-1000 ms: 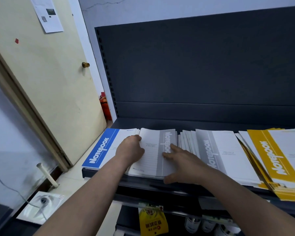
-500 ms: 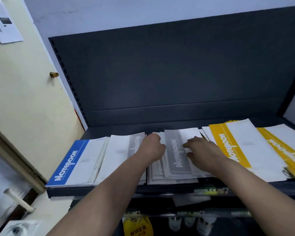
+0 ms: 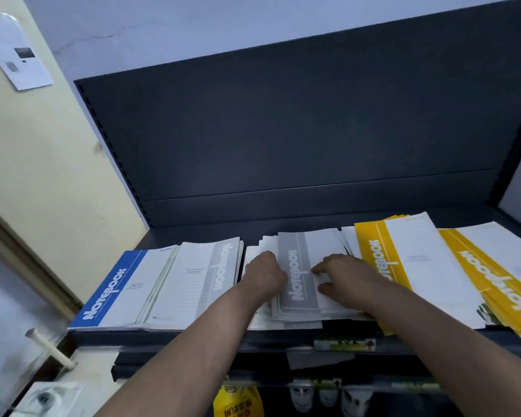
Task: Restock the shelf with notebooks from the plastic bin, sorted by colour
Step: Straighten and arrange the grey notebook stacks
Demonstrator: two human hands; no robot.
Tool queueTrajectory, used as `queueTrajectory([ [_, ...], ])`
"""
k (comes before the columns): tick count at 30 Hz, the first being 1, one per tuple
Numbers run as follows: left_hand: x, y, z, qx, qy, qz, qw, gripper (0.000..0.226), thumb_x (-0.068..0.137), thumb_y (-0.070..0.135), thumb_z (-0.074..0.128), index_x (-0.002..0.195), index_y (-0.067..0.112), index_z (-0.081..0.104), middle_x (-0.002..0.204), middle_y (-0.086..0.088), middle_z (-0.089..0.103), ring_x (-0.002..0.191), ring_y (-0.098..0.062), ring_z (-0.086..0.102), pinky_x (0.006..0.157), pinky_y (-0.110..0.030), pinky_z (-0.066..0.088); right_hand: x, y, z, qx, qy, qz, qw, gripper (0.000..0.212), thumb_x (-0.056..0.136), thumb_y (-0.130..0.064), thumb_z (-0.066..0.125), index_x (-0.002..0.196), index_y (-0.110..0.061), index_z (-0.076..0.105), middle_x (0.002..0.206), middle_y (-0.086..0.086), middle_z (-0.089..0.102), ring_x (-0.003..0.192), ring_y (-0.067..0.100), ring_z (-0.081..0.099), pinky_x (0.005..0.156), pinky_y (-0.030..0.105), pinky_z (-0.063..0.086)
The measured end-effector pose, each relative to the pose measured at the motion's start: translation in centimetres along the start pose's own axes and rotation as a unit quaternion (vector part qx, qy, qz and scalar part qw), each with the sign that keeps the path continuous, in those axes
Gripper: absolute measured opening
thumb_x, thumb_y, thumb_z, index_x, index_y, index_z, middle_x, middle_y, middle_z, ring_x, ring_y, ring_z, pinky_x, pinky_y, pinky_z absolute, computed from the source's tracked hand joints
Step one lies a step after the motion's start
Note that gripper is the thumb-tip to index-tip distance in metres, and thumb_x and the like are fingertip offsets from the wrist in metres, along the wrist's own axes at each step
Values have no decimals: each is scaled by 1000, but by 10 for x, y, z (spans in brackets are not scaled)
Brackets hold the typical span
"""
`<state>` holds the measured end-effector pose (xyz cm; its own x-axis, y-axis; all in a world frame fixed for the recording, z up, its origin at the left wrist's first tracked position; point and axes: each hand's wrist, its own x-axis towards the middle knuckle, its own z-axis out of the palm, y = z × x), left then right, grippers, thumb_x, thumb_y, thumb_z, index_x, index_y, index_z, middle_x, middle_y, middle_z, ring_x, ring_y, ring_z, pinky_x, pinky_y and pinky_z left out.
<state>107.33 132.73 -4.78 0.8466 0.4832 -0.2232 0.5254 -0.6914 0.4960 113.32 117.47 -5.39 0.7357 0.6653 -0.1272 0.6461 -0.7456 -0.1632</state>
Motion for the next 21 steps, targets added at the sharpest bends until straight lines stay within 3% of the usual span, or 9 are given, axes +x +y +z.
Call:
queueTrajectory([
  [3, 2, 4, 4, 17, 11, -36, 999, 26, 88, 14, 47, 112, 6, 52, 124, -16, 54, 116, -35, 49, 94, -37, 44, 0, 4, -2, 16, -7, -5, 1000, 44, 92, -34, 54, 136, -27, 52, 138, 2, 51, 126, 23, 47, 100, 35, 43],
  [6, 5, 5, 7, 30, 24, -87, 995, 34, 88, 19, 48, 120, 9, 50, 131, -17, 50, 121, -36, 46, 94, -37, 42, 1, 4, -1, 20, -5, -14, 1000, 38, 91, -32, 55, 128, -21, 58, 133, 4, 55, 121, 24, 50, 98, 36, 44],
  [8, 6, 7, 7, 19, 21, -98, 995, 26, 87, 19, 48, 112, 11, 51, 127, -16, 53, 119, -34, 48, 92, -36, 43, 1, 4, 0, 24, -5, -19, 1000, 37, 91, -32, 55, 127, -20, 58, 131, 5, 55, 121, 25, 50, 97, 37, 44],
  [11, 6, 12, 7, -24, 33, -94, 995, 2, 84, 16, 49, 85, 15, 48, 112, -11, 60, 111, -34, 54, 87, -35, 48, -1, 8, 1, 41, -2, -23, 999, 36, 92, -30, 55, 125, -17, 59, 129, 6, 57, 119, 24, 51, 96, 36, 45],
  [14, 5, 14, 7, -79, 36, -98, 991, 4, 80, 16, 51, 84, 14, 51, 95, -9, 60, 104, -33, 59, 77, -33, 51, 0, 10, 1, 50, -3, -28, 998, 35, 93, -28, 55, 124, -14, 59, 128, 7, 57, 118, 25, 51, 94, 36, 45],
  [18, 7, 10, 11, -103, 46, -128, 985, 32, 73, 25, 52, 99, 9, 59, 100, -12, 67, 107, -36, 59, 83, -40, 52, 1, 8, 2, 50, -12, -30, 998, 35, 93, -26, 54, 125, -11, 57, 129, 10, 56, 119, 26, 50, 95, 36, 45],
  [21, 10, 9, 6, -150, 50, -121, 980, 14, 72, 25, 61, 78, 13, 55, 79, -6, 64, 84, -30, 64, 74, -33, 53, 1, 8, 1, 56, -11, -26, 998, 38, 93, -27, 55, 129, -14, 55, 130, 9, 55, 120, 25, 49, 96, 34, 43],
])
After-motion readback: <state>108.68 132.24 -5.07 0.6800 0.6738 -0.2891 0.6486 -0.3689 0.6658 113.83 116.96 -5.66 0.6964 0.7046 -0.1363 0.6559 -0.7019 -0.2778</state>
